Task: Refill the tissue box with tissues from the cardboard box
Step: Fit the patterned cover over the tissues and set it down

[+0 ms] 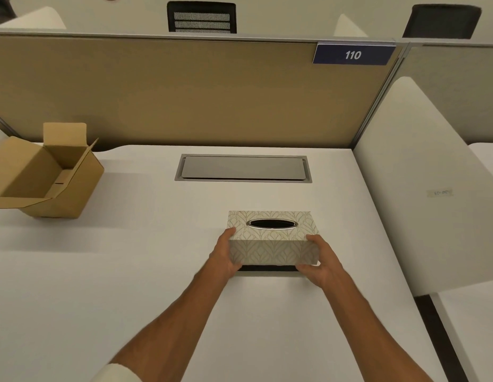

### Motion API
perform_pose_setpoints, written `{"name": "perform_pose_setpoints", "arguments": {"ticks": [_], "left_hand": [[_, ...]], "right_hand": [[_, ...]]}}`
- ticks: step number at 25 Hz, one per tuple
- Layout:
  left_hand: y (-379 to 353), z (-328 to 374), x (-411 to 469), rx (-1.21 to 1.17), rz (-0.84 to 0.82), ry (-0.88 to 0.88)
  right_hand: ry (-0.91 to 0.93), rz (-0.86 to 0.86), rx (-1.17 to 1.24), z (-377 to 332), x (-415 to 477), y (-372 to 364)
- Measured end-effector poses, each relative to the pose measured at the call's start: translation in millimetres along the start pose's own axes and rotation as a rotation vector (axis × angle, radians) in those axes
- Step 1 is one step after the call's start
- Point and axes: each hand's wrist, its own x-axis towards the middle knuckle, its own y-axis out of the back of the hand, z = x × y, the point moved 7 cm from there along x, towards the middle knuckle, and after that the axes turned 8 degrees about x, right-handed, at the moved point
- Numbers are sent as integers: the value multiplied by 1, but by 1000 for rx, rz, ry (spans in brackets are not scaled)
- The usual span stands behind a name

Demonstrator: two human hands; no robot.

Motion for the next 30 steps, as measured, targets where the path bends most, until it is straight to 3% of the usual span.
{"name": "perform_pose_setpoints", "arguments": {"ticks": [11,17,21,27,30], "left_hand": [[18,-16,1,-11,100,-21],[26,-17,3,92,177,-84],[32,-19,5,207,238,-123],[37,-15,4,406,196,-173],[47,3,5,632,232,-290]], "right_hand": [[-14,70,0,11,7,21],[119,155,-270,7,14,35],[221,195,-408,6,18,49],[314,226,-557,2,12,53],[505,259,-676,-11,1,47]]}}
